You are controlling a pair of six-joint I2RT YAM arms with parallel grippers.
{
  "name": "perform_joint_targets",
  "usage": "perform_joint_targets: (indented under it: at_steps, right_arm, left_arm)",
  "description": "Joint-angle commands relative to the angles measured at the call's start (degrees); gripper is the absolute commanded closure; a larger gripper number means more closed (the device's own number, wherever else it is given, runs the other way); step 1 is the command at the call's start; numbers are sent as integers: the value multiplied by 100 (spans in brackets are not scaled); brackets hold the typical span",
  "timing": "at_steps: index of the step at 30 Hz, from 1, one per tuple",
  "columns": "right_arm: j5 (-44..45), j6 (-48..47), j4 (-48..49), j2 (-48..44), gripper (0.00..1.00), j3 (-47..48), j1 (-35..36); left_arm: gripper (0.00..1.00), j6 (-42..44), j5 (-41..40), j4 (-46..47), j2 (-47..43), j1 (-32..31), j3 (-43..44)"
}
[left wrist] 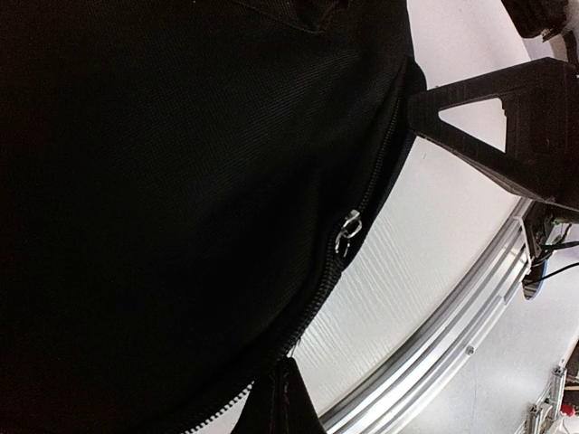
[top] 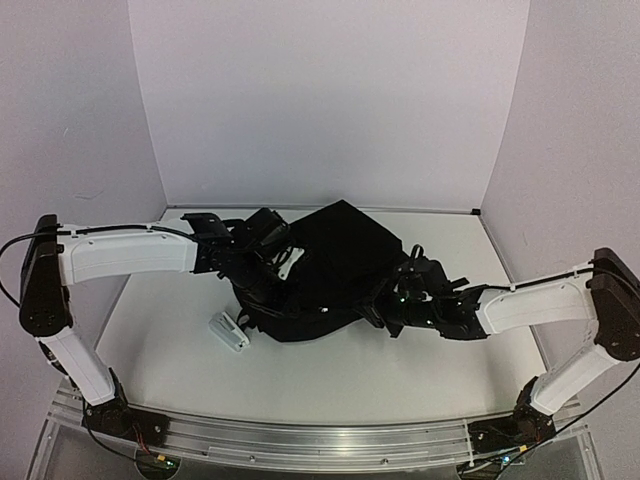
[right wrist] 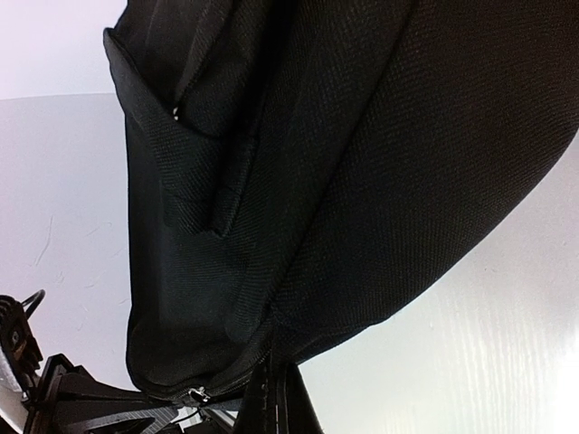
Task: Pack the student bag
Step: Zip the student bag at the center of the board.
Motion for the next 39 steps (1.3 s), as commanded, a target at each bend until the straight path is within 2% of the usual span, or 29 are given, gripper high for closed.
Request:
perform_joint_targets:
  at_steps: [1,13,17,19,21,22,24,26,29,32,35,39]
  right_arm:
    - [964,-207,-577,-301,100,-155,-344]
    - [1376,-549,-1150,-453,100,-74,-400]
    - [1219,-995,-1148,-521,99,89,-400]
    - [1158,-1236,-1156,-643,88,124,-398]
    - [1118,-1517,-1164,-816,72,118,-397]
    - [1079,-1772,-1172,-946,60,120,-394]
    - [960,-2323,-1245,-1141,49,144,-393]
    - [796,-2787,-1344,-1396,34,149,-390]
    - [309,-3626,-1501,-1658,21,259,-248]
    - [146,-4111,-1865,-1660,18,521,-103]
    - [-64,-4440,-2160,-1439,25,797,-24]
    - [-317,-4813,-2303,-1060,34,1119,69]
  left_arm:
    - [100,-59,-326,-820,-383,214,-81]
    - [100,-84,54,-746,-520,436,53]
    - [98,68,995,-195,-552,436,-37]
    - [86,58,1474,202,-623,436,-196]
    - [77,29,1575,439,-680,436,-284]
    - [72,2,1524,516,-702,436,-279]
    - [61,-136,1200,546,-746,443,-232]
    - [47,-359,952,596,-784,498,-213]
    - [32,-778,818,754,-860,673,-267]
    - [24,-857,1012,1088,-906,725,-377]
    - [20,-849,1239,1261,-842,726,-446]
    - [15,-885,1040,1047,-833,722,-557]
